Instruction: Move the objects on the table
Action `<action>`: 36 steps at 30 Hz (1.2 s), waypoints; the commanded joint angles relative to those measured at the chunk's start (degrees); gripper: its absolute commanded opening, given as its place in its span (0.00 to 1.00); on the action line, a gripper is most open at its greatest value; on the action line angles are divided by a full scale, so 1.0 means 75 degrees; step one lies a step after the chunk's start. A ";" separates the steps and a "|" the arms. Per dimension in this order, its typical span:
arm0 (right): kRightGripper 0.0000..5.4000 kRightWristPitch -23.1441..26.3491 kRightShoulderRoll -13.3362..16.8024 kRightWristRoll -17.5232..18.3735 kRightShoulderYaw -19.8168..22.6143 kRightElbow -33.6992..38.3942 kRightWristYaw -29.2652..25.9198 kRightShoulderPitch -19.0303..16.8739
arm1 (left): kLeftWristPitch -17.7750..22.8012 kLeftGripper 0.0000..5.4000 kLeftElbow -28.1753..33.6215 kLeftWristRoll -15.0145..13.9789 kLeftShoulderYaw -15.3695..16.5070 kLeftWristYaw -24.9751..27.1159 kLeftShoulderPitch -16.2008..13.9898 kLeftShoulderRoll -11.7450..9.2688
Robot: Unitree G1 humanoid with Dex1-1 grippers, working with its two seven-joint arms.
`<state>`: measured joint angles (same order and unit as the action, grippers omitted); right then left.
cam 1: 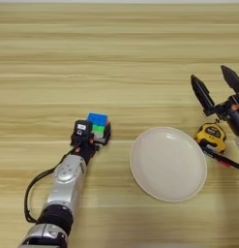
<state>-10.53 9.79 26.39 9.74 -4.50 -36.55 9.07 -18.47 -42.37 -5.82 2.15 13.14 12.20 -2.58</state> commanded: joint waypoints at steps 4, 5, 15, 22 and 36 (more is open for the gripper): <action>1.00 0.0061 0.0029 0.0130 0.0075 0.0029 0.0034 0.0090 | 0.0077 0.62 -0.0135 0.0039 0.0033 -0.0008 0.0087 0.0014; 1.00 0.0060 0.0031 0.0131 0.0077 0.0031 0.0033 0.0089 | 0.0077 0.61 -0.0140 0.0040 0.0031 -0.0004 0.0089 0.0014; 1.00 0.0054 0.0045 0.0127 0.0107 -0.0018 0.0027 0.0154 | 0.0066 0.61 -0.0236 0.0031 0.0035 0.0043 0.0162 -0.0004; 1.00 0.0044 0.0029 0.0110 0.0145 -0.0078 0.0010 0.0211 | 0.0076 0.61 -0.0107 0.0007 0.0011 0.0157 0.0188 -0.0013; 1.00 -0.0005 0.0019 0.0117 0.0181 -0.0208 -0.0015 0.0294 | 0.0459 0.61 0.1431 0.0026 -0.0389 0.0713 -0.0053 -0.0015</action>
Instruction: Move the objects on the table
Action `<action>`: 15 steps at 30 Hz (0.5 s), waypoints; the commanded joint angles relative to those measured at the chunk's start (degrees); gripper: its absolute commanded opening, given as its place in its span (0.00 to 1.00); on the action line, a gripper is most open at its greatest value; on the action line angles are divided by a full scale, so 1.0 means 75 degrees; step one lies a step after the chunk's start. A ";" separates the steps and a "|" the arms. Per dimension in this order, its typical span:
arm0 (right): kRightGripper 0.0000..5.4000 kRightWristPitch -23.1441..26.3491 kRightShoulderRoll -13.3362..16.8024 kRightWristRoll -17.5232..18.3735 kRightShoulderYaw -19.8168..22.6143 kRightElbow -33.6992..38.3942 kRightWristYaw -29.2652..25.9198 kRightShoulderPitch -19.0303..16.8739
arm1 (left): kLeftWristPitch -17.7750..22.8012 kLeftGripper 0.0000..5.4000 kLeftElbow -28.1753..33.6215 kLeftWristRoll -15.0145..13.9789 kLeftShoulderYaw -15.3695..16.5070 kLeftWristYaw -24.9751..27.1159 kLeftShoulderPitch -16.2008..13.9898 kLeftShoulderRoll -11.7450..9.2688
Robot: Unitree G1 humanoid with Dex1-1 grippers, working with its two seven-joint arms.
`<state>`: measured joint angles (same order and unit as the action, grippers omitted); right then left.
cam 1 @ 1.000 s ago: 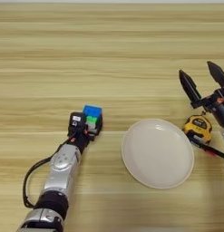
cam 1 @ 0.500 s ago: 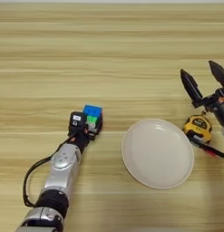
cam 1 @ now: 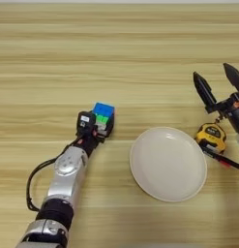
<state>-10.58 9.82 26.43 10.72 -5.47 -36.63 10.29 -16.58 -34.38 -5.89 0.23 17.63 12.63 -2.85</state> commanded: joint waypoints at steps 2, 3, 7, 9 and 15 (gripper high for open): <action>1.00 -0.0002 0.0015 0.0119 0.0058 -0.0093 -0.0011 0.0135 | 0.0271 0.61 0.0551 0.0052 -0.0217 0.0160 -0.0166 0.0031; 1.00 -0.0004 0.0015 0.0123 0.0062 -0.0101 -0.0014 0.0138 | 0.0299 0.61 0.0622 0.0055 -0.0251 0.0175 -0.0186 0.0038; 1.00 -0.0026 0.0005 0.0123 0.0063 -0.0157 -0.0035 0.0167 | 0.0382 0.61 0.0728 0.0099 -0.0423 0.0230 -0.0186 0.0109; 1.00 -0.0041 -0.0004 0.0116 0.0052 -0.0181 -0.0046 0.0177 | 0.0399 0.61 0.0804 0.0118 -0.0520 0.0271 -0.0188 0.0155; 1.00 -0.0042 0.0014 0.0124 0.0059 -0.0183 -0.0064 0.0188 | 0.0485 0.61 0.1116 0.0176 -0.0893 0.0606 -0.0298 0.0214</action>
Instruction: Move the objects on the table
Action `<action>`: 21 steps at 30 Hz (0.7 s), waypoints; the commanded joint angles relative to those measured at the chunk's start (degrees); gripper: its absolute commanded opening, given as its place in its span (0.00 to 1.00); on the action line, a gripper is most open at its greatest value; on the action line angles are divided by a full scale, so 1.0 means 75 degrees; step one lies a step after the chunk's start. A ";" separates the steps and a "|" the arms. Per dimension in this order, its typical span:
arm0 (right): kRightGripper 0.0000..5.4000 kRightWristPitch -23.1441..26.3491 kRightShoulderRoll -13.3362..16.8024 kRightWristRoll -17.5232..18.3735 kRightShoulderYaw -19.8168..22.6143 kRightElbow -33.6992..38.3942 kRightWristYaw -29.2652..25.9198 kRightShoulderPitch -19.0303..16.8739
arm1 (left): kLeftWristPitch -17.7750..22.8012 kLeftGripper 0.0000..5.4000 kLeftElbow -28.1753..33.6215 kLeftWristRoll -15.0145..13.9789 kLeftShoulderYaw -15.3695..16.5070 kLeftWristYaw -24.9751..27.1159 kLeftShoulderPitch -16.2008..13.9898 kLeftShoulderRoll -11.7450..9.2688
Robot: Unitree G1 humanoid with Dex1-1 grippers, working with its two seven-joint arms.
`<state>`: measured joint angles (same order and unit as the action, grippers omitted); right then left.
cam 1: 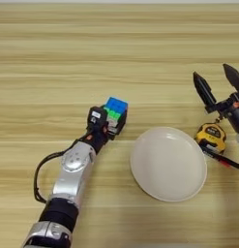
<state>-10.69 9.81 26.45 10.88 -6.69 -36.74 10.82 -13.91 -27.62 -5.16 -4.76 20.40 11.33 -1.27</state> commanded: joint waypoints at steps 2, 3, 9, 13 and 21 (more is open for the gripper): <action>1.00 -0.0025 0.0020 0.0116 0.0036 -0.0016 -0.0048 0.0115 | 0.0133 0.61 0.0299 0.0115 -0.0354 0.0348 -0.0169 0.0013; 1.00 -0.0024 0.0020 0.0113 0.0034 -0.0012 -0.0045 0.0113 | 0.0142 0.61 0.0353 0.0122 -0.0411 0.0397 -0.0189 0.0020; 1.00 -0.0021 0.0007 0.0100 0.0013 0.0026 -0.0029 0.0095 | 0.0210 0.61 0.0868 0.0017 -0.0758 0.0807 -0.0403 0.0023; 1.00 -0.0039 0.0003 0.0066 -0.0006 0.0051 -0.0012 0.0075 | 0.0208 0.61 0.1177 -0.0027 -0.0915 0.1081 -0.0566 -0.0048; 1.00 -0.0086 -0.0017 0.0024 -0.0049 0.0051 -0.0002 0.0043 | 0.0196 0.61 0.1730 -0.0242 -0.1114 0.1688 -0.0894 -0.0197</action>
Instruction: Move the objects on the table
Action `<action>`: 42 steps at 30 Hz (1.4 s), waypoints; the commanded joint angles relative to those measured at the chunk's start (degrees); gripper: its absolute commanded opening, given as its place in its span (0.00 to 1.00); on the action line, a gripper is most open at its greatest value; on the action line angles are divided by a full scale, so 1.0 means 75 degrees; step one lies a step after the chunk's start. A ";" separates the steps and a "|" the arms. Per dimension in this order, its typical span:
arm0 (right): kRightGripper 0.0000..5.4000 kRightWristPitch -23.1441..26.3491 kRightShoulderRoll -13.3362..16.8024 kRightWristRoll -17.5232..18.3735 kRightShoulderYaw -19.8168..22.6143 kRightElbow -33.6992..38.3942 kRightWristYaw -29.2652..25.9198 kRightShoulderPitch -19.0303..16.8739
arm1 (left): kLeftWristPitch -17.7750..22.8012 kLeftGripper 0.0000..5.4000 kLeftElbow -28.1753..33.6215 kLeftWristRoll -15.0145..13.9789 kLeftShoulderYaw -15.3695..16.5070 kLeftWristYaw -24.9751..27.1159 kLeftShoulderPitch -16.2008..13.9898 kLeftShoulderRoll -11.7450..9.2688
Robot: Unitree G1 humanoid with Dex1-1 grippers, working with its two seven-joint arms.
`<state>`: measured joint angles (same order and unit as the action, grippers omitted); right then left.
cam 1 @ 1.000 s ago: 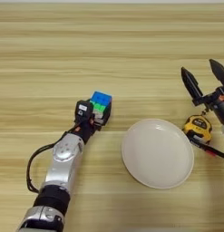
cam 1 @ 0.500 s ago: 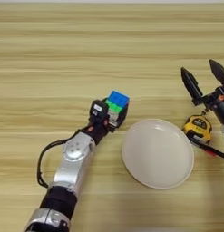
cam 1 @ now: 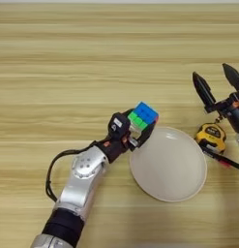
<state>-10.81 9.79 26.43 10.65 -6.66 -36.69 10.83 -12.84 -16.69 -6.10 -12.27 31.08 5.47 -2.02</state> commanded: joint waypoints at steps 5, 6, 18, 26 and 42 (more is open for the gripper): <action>1.00 -0.0091 -0.0028 0.0010 -0.0034 0.0034 0.0001 0.0050 | 0.0059 0.61 0.0540 -0.0424 -0.0243 0.0724 -0.0242 -0.0140; 1.00 -0.0091 -0.0029 0.0009 -0.0034 0.0040 0.0005 0.0049 | 0.0070 0.61 0.0584 -0.0459 -0.0271 0.0805 -0.0263 -0.0162; 1.00 -0.0116 -0.0068 0.0037 -0.0037 0.0094 0.0034 0.0013 | 0.0092 0.61 -0.0569 -0.0529 -0.0327 0.1327 -0.0052 -0.0121; 1.00 -0.0145 -0.0110 0.0020 -0.0048 0.0071 0.0044 0.0030 | -0.0365 0.61 -0.2209 0.0137 -0.0374 0.0924 0.0345 0.0008; 1.00 -0.0168 -0.0108 -0.0014 -0.0027 -0.0105 0.0050 0.0093 | -0.0863 0.69 -0.3031 0.0325 -0.0189 0.0815 0.0600 0.0126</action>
<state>-11.83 8.97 26.39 10.49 -6.80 -36.59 10.82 -18.58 -38.89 -4.27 -14.05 37.33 9.24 -1.01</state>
